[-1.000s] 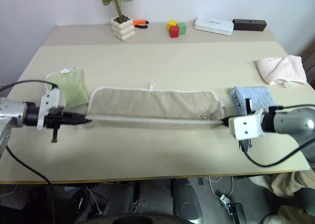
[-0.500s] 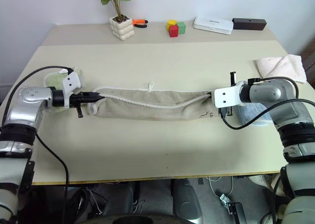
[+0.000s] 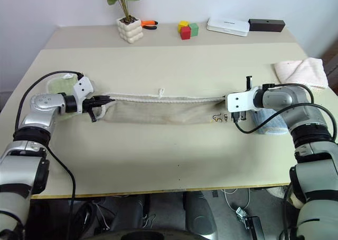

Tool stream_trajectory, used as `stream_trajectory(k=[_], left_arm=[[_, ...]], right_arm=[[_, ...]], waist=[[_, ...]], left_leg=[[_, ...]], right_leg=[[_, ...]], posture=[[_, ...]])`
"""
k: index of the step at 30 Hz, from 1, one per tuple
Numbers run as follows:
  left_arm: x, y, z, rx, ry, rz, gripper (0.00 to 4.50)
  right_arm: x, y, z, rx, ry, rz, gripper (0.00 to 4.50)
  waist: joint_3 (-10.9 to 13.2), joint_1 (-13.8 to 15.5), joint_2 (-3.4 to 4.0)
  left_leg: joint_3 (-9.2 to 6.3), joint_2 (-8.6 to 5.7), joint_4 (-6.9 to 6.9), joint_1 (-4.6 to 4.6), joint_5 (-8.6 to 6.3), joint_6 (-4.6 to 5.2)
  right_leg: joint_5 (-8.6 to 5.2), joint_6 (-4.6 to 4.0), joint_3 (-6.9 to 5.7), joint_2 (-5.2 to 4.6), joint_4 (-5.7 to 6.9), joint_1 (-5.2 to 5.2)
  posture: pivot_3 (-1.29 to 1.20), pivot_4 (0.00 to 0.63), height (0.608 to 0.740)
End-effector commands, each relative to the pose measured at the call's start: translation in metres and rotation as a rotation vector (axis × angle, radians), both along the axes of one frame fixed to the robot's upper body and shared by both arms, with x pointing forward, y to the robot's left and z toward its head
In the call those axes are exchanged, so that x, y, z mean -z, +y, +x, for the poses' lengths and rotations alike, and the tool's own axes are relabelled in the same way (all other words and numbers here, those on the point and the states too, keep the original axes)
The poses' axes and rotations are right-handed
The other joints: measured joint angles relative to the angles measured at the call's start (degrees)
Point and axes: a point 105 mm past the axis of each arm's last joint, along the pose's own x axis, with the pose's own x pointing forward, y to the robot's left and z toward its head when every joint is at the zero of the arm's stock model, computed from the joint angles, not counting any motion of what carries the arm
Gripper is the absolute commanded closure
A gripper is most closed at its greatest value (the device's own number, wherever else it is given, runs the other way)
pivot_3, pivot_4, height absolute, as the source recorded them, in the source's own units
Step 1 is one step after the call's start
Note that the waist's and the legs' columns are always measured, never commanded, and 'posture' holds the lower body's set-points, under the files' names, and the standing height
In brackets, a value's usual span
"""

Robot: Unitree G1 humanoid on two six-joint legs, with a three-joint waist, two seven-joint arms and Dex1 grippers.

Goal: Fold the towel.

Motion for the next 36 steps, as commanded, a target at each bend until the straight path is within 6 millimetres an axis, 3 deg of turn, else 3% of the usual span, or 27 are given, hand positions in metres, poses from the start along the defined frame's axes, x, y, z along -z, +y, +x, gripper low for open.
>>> stream_trajectory(k=[1, 7, 9, 11, 13, 17, 18, 19, 23, 28, 31, 36], left_arm=[[-0.008, 0.002, 0.006, -0.032, -0.046, -0.002, 4.50], [-0.004, 0.006, 0.008, -0.064, -0.053, 0.014, 4.50], [-0.002, 0.006, 0.008, -0.064, -0.039, 0.019, 4.50], [-0.002, 0.006, 0.009, -0.068, -0.034, 0.014, 3.92], [-0.004, 0.008, 0.011, -0.082, -0.056, 0.027, 3.13], [-0.009, 0.009, 0.014, -0.114, -0.082, -0.001, 1.03], [-0.011, 0.009, 0.016, -0.132, -0.092, -0.015, 0.50], [-0.013, 0.009, 0.018, -0.144, -0.099, -0.029, 0.06], [-0.028, 0.008, 0.026, -0.200, -0.147, -0.095, 0.06], [-0.060, -0.002, 0.036, -0.217, -0.224, -0.185, 0.06], [-0.079, -0.011, 0.030, -0.130, -0.257, -0.174, 0.88], [-0.102, -0.011, 0.027, -0.109, -0.291, -0.156, 3.42]], right_arm=[[-0.006, -0.001, 0.005, 0.011, -0.037, 0.004, 4.47], [-0.010, 0.000, 0.011, 0.034, -0.069, 0.029, 4.47], [-0.011, 0.000, 0.012, 0.054, -0.057, 0.058, 3.91], [-0.011, 0.000, 0.014, 0.064, -0.054, 0.070, 3.21], [-0.012, 0.000, 0.016, 0.069, -0.074, 0.069, 2.15], [-0.020, 0.001, 0.022, 0.092, -0.140, 0.089, 0.07], [-0.022, 0.001, 0.023, 0.094, -0.151, 0.088, 0.00], [-0.024, 0.001, 0.024, 0.101, -0.160, 0.096, 0.00], [-0.038, 0.007, 0.029, 0.113, -0.213, 0.164, 0.00], [-0.071, 0.020, 0.033, 0.167, -0.252, 0.521, 0.00], [-0.078, 0.026, 0.028, 0.167, -0.241, 0.625, 0.85], [-0.078, 0.035, 0.020, 0.201, -0.237, 0.769, 3.46]], waist=[[0.00, 0.02, 0.00], [0.00, -0.01, 0.00], [0.00, -0.02, 0.00], [0.00, -0.01, 0.00], [0.00, 0.00, 0.00], [0.00, 0.02, 0.00], [0.00, 0.03, 0.00], [0.00, 0.04, 0.00], [0.00, 0.05, 0.00], [0.00, 0.07, -0.01], [0.00, 0.10, -0.01], [-0.01, -0.01, -0.01]], left_leg=[[0.00, 0.00, 0.00, 0.00, 0.00, 0.00], [-0.01, 0.00, 0.00, 0.00, 0.00, 0.00], [-0.01, 0.00, 0.00, 0.01, 0.00, 0.00], [-0.01, 0.00, 0.00, 0.01, 0.00, 0.00], [-0.01, 0.00, 0.00, 0.01, 0.00, -0.01], [-0.01, -0.01, 0.00, 0.02, 0.01, -0.01], [-0.01, 0.00, 0.00, 0.02, 0.00, -0.01], [-0.01, 0.00, 0.00, 0.02, 0.00, -0.01], [-0.01, -0.01, 0.00, 0.01, 0.01, -0.01], [-0.05, -0.01, 0.02, -0.03, 0.02, -0.03], [-0.08, -0.01, -0.01, -0.04, 0.02, -0.03], [-0.12, -0.01, -0.01, -0.04, 0.01, -0.03]], right_leg=[[0.00, 0.00, 0.00, 0.00, 0.01, 0.00], [0.00, 0.00, 0.00, 0.00, 0.01, 0.00], [0.00, 0.00, 0.00, 0.00, 0.01, 0.00], [0.00, 0.00, 0.00, 0.00, 0.02, 0.00], [0.00, 0.00, 0.00, 0.00, 0.02, 0.00], [0.00, 0.00, 0.00, -0.01, 0.03, 0.00], [0.00, 0.00, 0.00, 0.00, 0.03, 0.00], [0.00, 0.00, 0.00, 0.00, 0.02, 0.00], [0.00, 0.01, 0.00, -0.01, 0.03, 0.00], [0.01, 0.01, -0.01, -0.01, 0.02, 0.00], [0.01, 0.01, -0.03, -0.01, 0.02, 0.00], [0.01, 0.01, -0.05, 0.00, 0.03, 0.00]], posture=[[0.00, 0.150, 0.740], [0.00, 0.150, 0.740], [0.00, 0.150, 0.740], [0.00, 0.150, 0.740], [0.00, 0.150, 0.740], [0.00, 0.150, 0.740], [0.00, 0.150, 0.740], [0.00, 0.150, 0.740], [0.00, 0.150, 0.740], [0.00, 0.150, 0.740], [0.00, 0.150, 0.740], [0.00, 0.150, 0.740]])
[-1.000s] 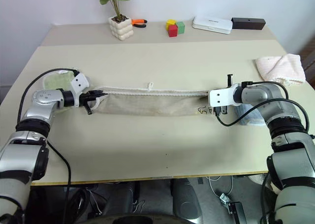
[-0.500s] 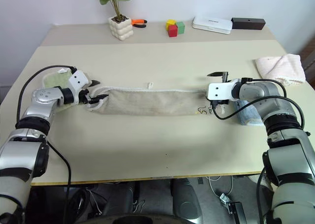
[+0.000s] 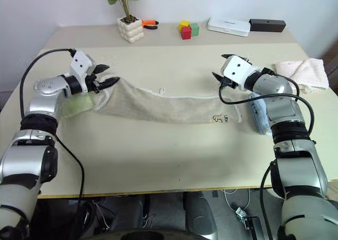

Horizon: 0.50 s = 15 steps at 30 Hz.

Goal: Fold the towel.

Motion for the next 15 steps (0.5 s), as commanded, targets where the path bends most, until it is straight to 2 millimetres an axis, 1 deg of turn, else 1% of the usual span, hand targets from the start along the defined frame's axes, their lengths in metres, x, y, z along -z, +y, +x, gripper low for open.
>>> stream_trajectory(k=[1, 2, 4, 5, 7, 9, 10, 11, 13, 15], left_arm=[[-0.024, 0.000, -0.004, 0.027, -0.040, -0.004, 3.88], [-0.017, 0.000, -0.008, 0.045, 0.010, 0.022, 4.46], [0.005, 0.002, -0.020, 0.107, 0.131, 0.083, 4.46], [0.013, 0.003, -0.025, 0.122, 0.175, 0.094, 4.46], [0.021, 0.003, -0.034, 0.145, 0.236, 0.087, 4.46], [0.036, 0.006, -0.047, 0.170, 0.368, 0.106, 4.46], [0.040, 0.008, -0.051, 0.170, 0.394, 0.118, 4.46], [0.043, 0.010, -0.052, 0.160, 0.400, 0.124, 4.46], [0.044, 0.015, -0.048, 0.125, 0.348, 0.155, 4.46], [0.039, 0.024, -0.036, 0.043, 0.263, 0.165, 4.46]], right_arm=[[-0.013, 0.005, -0.005, 0.010, -0.040, 0.089, 3.93], [-0.011, 0.006, -0.007, 0.008, -0.033, 0.083, 4.48], [-0.009, 0.007, -0.009, 0.012, -0.029, 0.072, 4.48], [-0.010, 0.007, -0.009, 0.012, -0.027, 0.072, 4.48], [-0.012, 0.004, -0.010, 0.019, -0.036, 0.056, 4.48], [-0.013, 0.003, -0.010, 0.018, -0.036, 0.050, 4.48], [-0.014, 0.004, -0.010, 0.017, -0.038, 0.050, 4.48], [-0.014, 0.004, -0.011, 0.016, -0.038, 0.049, 4.48], [-0.013, 0.005, -0.011, 0.012, -0.039, 0.038, 4.48], [-0.012, 0.006, -0.011, 0.009, -0.036, 0.047, 4.48]], waist=[[0.00, -0.03, 0.01], [0.00, -0.01, 0.01], [0.00, -0.28, 0.03], [0.00, -0.56, 0.04], [0.00, -0.72, 0.04], [0.00, -0.95, 0.04], [0.00, -1.07, 0.03], [0.00, -1.12, 0.03], [0.00, -1.05, 0.03], [0.00, -1.03, 0.03]], left_leg=[[0.00, 0.00, 0.01, 0.00, 0.00, 0.00], [0.00, 0.00, 0.01, 0.00, 0.00, 0.00], [0.01, 0.00, 0.01, 0.00, 0.00, 0.00], [0.02, -0.01, -0.01, 0.00, 0.00, 0.00], [-0.01, 0.00, -0.02, 0.02, 0.00, 0.00], [-0.02, 0.00, 0.00, 0.00, 0.00, 0.00], [-0.02, 0.01, 0.00, 0.00, 0.00, 0.00], [-0.03, 0.01, 0.00, -0.01, 0.00, 0.00], [-0.07, 0.01, 0.00, -0.02, 0.00, 0.00], [-0.08, 0.00, 0.00, -0.02, 0.00, 0.00]], right_leg=[[0.00, 0.00, 0.01, 0.00, 0.01, 0.00], [0.00, 0.00, 0.00, 0.00, 0.02, 0.00], [0.00, 0.00, 0.01, 0.01, 0.01, -0.01], [0.00, 0.00, 0.01, 0.00, 0.01, -0.01], [0.00, -0.01, 0.00, 0.02, 0.03, -0.01], [-0.01, -0.01, -0.01, 0.02, 0.04, -0.01], [-0.01, -0.01, -0.01, 0.02, 0.03, -0.01], [-0.01, -0.01, -0.01, 0.02, 0.03, -0.01], [-0.01, -0.01, -0.03, 0.02, 0.03, -0.01], [-0.01, -0.01, -0.04, 0.01, 0.03, -0.01]], posture=[[0.00, 0.150, 0.740], [0.00, 0.150, 0.740], [0.00, 0.150, 0.740], [0.00, 0.150, 0.740], [0.00, 0.150, 0.740], [0.00, 0.150, 0.740], [0.00, 0.150, 0.740], [0.00, 0.150, 0.740], [0.00, 0.150, 0.740], [0.00, 0.150, 0.740]])
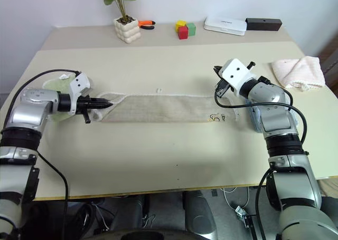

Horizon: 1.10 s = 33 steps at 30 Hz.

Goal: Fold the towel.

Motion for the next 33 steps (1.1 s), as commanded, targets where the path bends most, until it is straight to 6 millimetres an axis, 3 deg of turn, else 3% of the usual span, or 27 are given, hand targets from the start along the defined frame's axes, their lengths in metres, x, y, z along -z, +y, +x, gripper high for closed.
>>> stream_trajectory(k=[1, 5, 9, 13, 19, 24, 30, 33], left_arm=[[-0.020, 0.014, 0.018, -0.103, -0.178, 0.036, 4.46], [-0.031, 0.021, 0.027, -0.131, -0.269, 0.059, 4.46], [-0.027, 0.011, 0.023, -0.080, -0.240, 0.007, 4.46], [-0.023, 0.002, 0.016, -0.023, -0.193, -0.031, 3.10], [-0.034, 0.033, 0.018, -0.122, -0.169, 0.018, 0.08], [-0.061, 0.052, 0.027, -0.205, -0.263, 0.054, 0.08], [-0.080, 0.055, 0.035, -0.235, -0.377, 0.060, 0.08], [-0.103, 0.055, 0.042, -0.304, -0.463, -0.044, 0.08]], right_arm=[[-0.016, 0.001, -0.004, -0.009, -0.058, 0.008, 4.48], [-0.013, 0.002, -0.005, -0.012, -0.056, 0.000, 4.48], [-0.012, 0.003, -0.005, -0.013, -0.059, -0.015, 4.48], [-0.014, 0.006, -0.004, -0.016, -0.064, -0.003, 4.50], [-0.012, 0.004, -0.005, -0.013, -0.065, -0.007, 4.50], [-0.013, 0.004, -0.005, -0.010, -0.072, 0.003, 4.50], [-0.011, 0.005, -0.005, -0.006, -0.075, 0.012, 4.50], [-0.015, 0.010, -0.005, -0.009, -0.074, 0.099, 4.50]], waist=[[0.00, 0.01, 0.00], [0.00, -0.09, 0.00], [0.00, -0.14, 0.00], [0.00, -0.17, 0.00], [0.00, -0.31, 0.00], [0.00, -0.04, 0.00], [0.00, -0.15, 0.00], [0.01, -0.16, -0.02]], left_leg=[[0.01, 0.00, 0.00, 0.00, 0.00, 0.00], [0.00, 0.00, -0.01, 0.00, 0.00, 0.00], [0.01, 0.00, -0.01, -0.01, 0.00, 0.00], [0.01, 0.00, -0.01, -0.01, 0.00, 0.00], [0.00, 0.00, -0.02, -0.01, 0.00, 0.01], [-0.02, -0.01, 0.00, -0.05, 0.00, 0.00], [-0.02, -0.01, 0.00, -0.06, 0.00, 0.00], [-0.02, -0.01, 0.00, -0.06, 0.00, 0.00]], right_leg=[[0.00, 0.00, 0.00, -0.01, 0.00, 0.00], [0.00, 0.00, 0.00, 0.00, -0.01, 0.00], [0.00, 0.00, 0.00, 0.00, 0.00, -0.01], [0.00, 0.00, 0.00, 0.00, -0.01, -0.01], [0.00, 0.00, 0.00, 0.02, 0.00, -0.03], [0.00, 0.00, -0.01, 0.00, -0.01, -0.03], [0.00, 0.00, -0.02, 0.00, -0.02, -0.04], [0.00, 0.00, -0.02, 0.01, -0.01, -0.05]], posture=[[0.00, 0.150, 0.740], [0.00, 0.150, 0.740], [0.00, 0.150, 0.740], [0.00, 0.150, 0.740], [0.00, 0.150, 0.740], [0.00, 0.150, 0.740], [0.00, 0.150, 0.740], [0.00, 0.150, 0.740]])
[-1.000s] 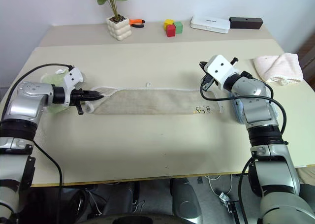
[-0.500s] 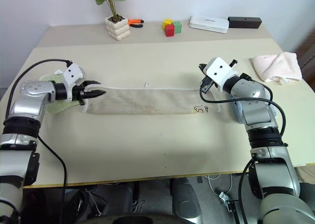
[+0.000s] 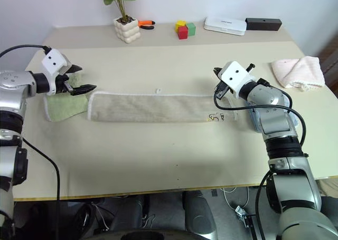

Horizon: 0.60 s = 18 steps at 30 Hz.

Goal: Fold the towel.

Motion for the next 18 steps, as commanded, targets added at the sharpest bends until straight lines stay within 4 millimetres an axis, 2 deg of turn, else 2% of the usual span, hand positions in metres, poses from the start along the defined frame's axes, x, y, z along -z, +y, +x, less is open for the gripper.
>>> stream_trajectory(k=[1, 2, 4, 5, 6, 7, 8, 9, 12, 14, 16, 18], left_arm=[[-0.051, -0.002, 0.010, -0.055, -0.194, -0.131, 0.08], [-0.058, -0.009, 0.014, -0.065, -0.222, -0.210, 0.08], [-0.064, -0.033, 0.017, -0.020, -0.210, -0.369, 0.57], [-0.065, -0.058, 0.018, 0.012, -0.204, -0.480, 0.85], [-0.065, -0.074, 0.016, 0.031, -0.195, -0.551, 1.32], [-0.066, -0.100, 0.014, 0.040, -0.186, -0.650, 1.79], [-0.065, -0.118, 0.012, 0.022, -0.164, -0.736, 2.29], [-0.064, -0.127, 0.009, 0.001, -0.145, -0.785, 2.79], [-0.044, -0.164, 0.000, 0.021, -0.064, -0.784, 4.30], [-0.030, -0.178, -0.001, -0.012, -0.014, -0.810, 4.41], [0.001, -0.200, -0.003, -0.043, 0.075, -0.868, 4.41], [0.034, -0.210, -0.005, -0.102, 0.136, -0.869, 4.41]], right_arm=[[-0.024, 0.011, -0.004, -0.017, -0.063, 0.169, 4.50], [-0.029, 0.015, -0.005, -0.017, -0.060, 0.265, 4.50], [-0.039, 0.025, -0.009, -0.033, -0.040, 0.502, 4.50], [-0.038, 0.035, -0.013, -0.038, -0.023, 0.595, 4.50], [-0.037, 0.042, -0.016, -0.037, -0.009, 0.650, 4.50], [-0.034, 0.045, -0.016, 0.025, -0.007, 0.744, 4.50], [-0.030, 0.046, -0.017, 0.091, -0.004, 0.819, 4.50], [-0.027, 0.045, -0.017, 0.141, 0.000, 0.866, 4.50], [-0.010, 0.058, -0.023, 0.216, 0.029, 0.890, 4.50], [0.000, 0.066, -0.026, 0.238, 0.048, 0.883, 4.50], [0.026, 0.073, -0.023, 0.285, 0.150, 0.937, 4.50], [0.052, 0.074, -0.019, 0.349, 0.226, 0.954, 4.50]], waist=[[0.00, 0.01, -0.01], [0.00, 0.01, -0.01], [0.00, 0.09, -0.01], [0.00, 0.15, -0.01], [-0.02, 0.43, 0.02], [-0.03, 0.69, -0.01], [-0.07, 1.12, -0.02], [-0.07, 1.44, -0.03], [-0.07, 1.31, -0.03], [-0.08, 1.32, -0.01], [-0.20, 1.27, 0.10], [-0.28, 1.29, 0.20]], left_leg=[[-0.02, 0.00, 0.00, -0.01, 0.00, 0.00], [-0.03, 0.00, 0.00, -0.02, 0.00, 0.00], [-0.06, 0.00, 0.02, -0.05, 0.00, 0.00], [-0.09, 0.00, 0.02, -0.07, 0.01, -0.01], [-0.11, 0.00, 0.04, -0.10, 0.01, -0.02], [-0.14, 0.00, 0.05, -0.11, 0.01, -0.02], [-0.17, 0.00, 0.05, -0.13, 0.01, -0.03], [-0.21, 0.01, 0.06, -0.16, 0.01, -0.03], [-0.19, -0.05, 0.15, -0.28, 0.04, -0.09], [-0.20, -0.05, 0.07, -0.21, 0.05, -0.09], [-0.20, -0.05, 0.05, -0.17, 0.06, -0.11], [-0.16, -0.05, 0.01, -0.08, 0.06, -0.11]], right_leg=[[0.00, 0.00, -0.01, 0.00, 0.00, 0.00], [0.00, 0.00, -0.01, 0.00, 0.01, 0.00], [0.00, 0.00, -0.04, -0.01, 0.03, -0.01], [0.00, 0.00, -0.05, -0.02, 0.04, -0.01], [0.00, 0.00, -0.06, -0.03, 0.04, -0.01], [0.01, 0.01, -0.07, -0.05, 0.08, 0.00], [0.01, 0.01, -0.07, -0.08, 0.07, 0.00], [0.01, 0.01, -0.08, -0.08, 0.12, 0.00], [0.02, 0.01, -0.06, -0.10, 0.12, -0.19], [0.01, 0.01, -0.05, -0.04, 0.12, -0.19], [0.02, 0.00, -0.04, -0.01, 0.12, -0.19], [0.01, 0.00, 0.00, -0.02, 0.09, -0.10]], posture=[[0.00, 0.150, 0.740], [0.00, 0.150, 0.740], [0.00, 0.150, 0.740], [0.00, 0.150, 0.740], [0.00, 0.150, 0.740], [0.00, 0.150, 0.740], [0.00, 0.150, 0.740], [0.00, 0.150, 0.740], [0.00, 0.150, 0.740], [0.00, 0.150, 0.740], [0.00, 0.150, 0.740], [0.00, 0.150, 0.740]])
